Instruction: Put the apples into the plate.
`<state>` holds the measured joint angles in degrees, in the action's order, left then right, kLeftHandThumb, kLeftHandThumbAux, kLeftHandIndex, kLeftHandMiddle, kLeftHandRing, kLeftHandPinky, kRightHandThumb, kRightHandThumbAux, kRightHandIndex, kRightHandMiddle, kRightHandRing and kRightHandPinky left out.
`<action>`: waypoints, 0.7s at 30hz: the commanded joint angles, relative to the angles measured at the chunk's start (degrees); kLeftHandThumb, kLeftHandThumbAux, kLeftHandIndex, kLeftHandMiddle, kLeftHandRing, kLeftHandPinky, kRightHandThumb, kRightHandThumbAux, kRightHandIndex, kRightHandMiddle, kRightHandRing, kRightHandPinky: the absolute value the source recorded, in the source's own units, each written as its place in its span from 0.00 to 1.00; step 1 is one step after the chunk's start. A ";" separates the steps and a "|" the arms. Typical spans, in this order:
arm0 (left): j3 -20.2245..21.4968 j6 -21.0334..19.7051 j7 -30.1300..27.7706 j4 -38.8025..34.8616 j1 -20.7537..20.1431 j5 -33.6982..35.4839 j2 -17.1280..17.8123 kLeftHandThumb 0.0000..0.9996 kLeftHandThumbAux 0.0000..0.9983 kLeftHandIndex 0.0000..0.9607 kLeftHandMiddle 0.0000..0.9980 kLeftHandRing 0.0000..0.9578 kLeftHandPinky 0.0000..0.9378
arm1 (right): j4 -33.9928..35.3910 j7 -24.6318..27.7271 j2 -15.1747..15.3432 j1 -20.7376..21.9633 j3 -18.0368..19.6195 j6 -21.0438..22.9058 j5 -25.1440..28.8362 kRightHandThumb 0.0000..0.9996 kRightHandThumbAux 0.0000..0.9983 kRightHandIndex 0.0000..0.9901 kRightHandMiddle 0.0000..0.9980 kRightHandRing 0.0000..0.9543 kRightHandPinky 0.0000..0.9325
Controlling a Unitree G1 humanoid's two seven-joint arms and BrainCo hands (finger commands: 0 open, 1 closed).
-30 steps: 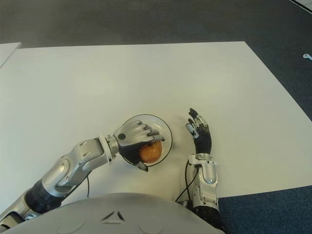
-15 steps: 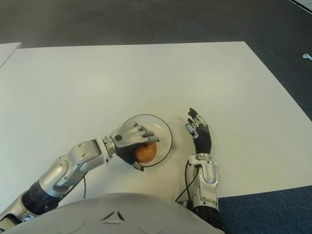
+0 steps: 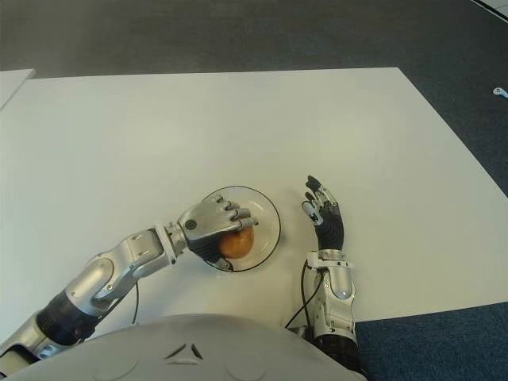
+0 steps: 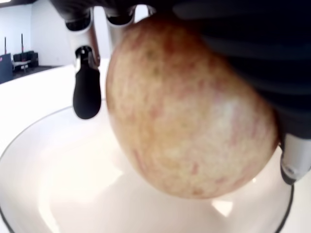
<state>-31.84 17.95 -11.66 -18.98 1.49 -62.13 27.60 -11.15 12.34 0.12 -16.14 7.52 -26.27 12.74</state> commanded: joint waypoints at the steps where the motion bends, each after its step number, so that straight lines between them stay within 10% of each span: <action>1: 0.67 -0.99 2.39 1.70 1.50 0.16 -1.10 0.46 0.51 0.38 0.47 0.46 0.44 | -3.50 0.12 -0.52 -1.67 -0.21 1.41 -0.20 0.24 0.56 0.30 0.17 0.09 0.09; 7: 0.51 -3.55 -1.00 1.46 1.97 -0.69 -1.58 0.22 0.41 0.13 0.15 0.12 0.09 | -3.27 0.56 -0.25 -1.92 -0.59 1.52 -0.52 0.24 0.56 0.28 0.17 0.10 0.10; 21: 0.05 -7.47 -9.46 -0.01 0.93 0.17 -2.32 0.02 0.33 0.00 0.00 0.00 0.00 | -2.92 1.78 0.00 -1.76 -0.06 1.83 1.00 0.25 0.57 0.28 0.16 0.09 0.07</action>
<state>-31.89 11.14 -19.23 -18.43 3.05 -62.35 25.55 -11.46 14.01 0.43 -16.05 7.46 -26.83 13.43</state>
